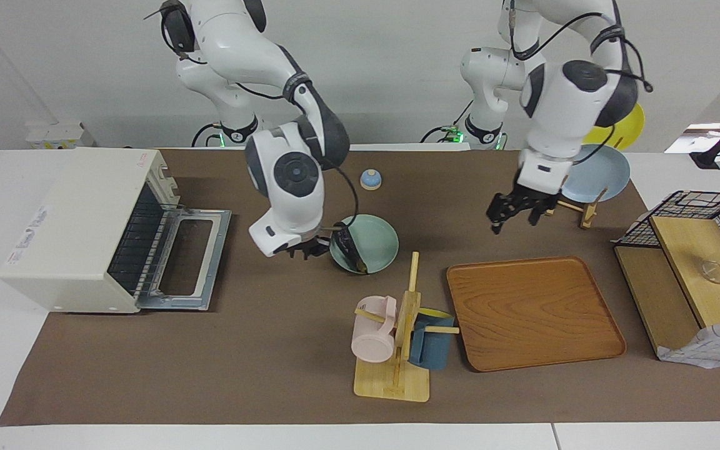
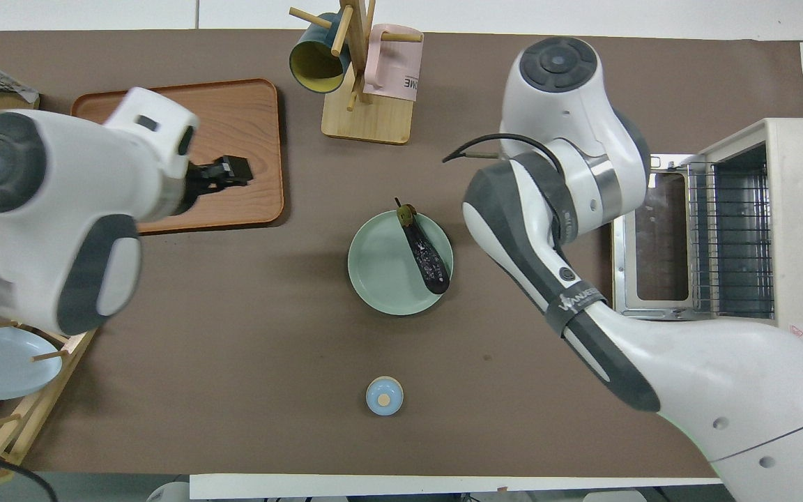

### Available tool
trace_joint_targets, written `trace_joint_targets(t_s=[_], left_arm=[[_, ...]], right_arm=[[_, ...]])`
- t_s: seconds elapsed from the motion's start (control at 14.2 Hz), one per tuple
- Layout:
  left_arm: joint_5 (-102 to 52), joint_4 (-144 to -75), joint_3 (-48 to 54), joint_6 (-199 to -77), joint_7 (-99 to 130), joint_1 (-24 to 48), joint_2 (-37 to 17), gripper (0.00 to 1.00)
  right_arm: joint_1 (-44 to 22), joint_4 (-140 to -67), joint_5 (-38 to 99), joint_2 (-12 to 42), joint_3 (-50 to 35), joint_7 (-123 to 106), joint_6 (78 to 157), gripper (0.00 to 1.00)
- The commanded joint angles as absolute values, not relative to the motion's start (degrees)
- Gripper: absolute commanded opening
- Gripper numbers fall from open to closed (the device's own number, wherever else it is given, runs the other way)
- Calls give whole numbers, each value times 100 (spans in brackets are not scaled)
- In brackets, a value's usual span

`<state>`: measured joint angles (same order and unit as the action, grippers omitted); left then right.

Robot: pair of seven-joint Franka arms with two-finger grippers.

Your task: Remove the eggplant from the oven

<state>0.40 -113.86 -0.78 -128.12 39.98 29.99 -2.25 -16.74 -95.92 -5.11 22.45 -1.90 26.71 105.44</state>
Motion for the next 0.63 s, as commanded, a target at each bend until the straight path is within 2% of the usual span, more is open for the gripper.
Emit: trace_joint_targets(t_s=[0.0, 0.28, 0.56], left_arm=[[26, -11408, -202, -13620, 4726, 4013, -867, 100], [9, -11171, -211, -14395, 5448, 4701, -1782, 100], [-9, -11153, -211, -14590, 5826, 5044, -2021, 100]], right_arm=[[-1171, -10939, -1087, 1688, -290, 2006, 11292, 2], [-809, -11443, -1178, 1582, -290, 1733, 11610, 2], [-651, -11470, -1457, 1591, -290, 1451, 11619, 2]])
